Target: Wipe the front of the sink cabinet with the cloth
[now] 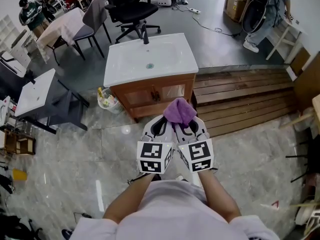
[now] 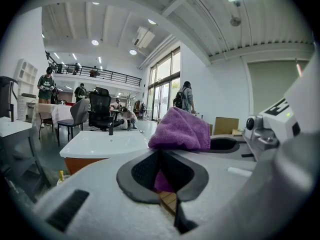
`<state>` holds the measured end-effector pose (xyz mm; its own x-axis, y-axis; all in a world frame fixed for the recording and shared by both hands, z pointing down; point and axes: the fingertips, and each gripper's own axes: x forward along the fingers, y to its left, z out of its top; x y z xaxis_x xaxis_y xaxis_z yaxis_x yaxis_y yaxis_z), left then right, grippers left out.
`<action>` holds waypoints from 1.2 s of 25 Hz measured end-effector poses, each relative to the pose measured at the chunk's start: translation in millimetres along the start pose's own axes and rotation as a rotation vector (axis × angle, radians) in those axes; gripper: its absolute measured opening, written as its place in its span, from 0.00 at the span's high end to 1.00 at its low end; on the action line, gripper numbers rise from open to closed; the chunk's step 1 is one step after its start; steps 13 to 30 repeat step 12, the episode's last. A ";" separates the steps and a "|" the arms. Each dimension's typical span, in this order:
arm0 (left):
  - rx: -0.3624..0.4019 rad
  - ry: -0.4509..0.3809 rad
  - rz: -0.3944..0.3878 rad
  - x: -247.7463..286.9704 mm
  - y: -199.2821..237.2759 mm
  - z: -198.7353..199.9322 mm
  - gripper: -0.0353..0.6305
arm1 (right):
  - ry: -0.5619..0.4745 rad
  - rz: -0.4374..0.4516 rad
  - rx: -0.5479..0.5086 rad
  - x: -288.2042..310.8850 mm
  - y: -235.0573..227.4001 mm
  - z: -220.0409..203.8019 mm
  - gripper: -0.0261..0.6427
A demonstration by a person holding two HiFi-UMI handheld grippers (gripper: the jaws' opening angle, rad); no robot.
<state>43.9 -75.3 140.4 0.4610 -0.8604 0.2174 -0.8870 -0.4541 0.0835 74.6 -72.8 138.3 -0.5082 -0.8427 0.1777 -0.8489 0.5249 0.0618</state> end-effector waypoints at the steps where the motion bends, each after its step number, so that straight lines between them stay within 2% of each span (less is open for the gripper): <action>1: 0.002 -0.001 0.001 -0.1 0.0 -0.1 0.94 | 0.001 -0.001 0.000 -0.1 -0.3 -0.5 0.85; 30: 0.018 -0.006 0.006 4.4 -1.5 0.3 0.94 | -0.022 -0.012 0.012 0.8 -5.8 4.6 0.85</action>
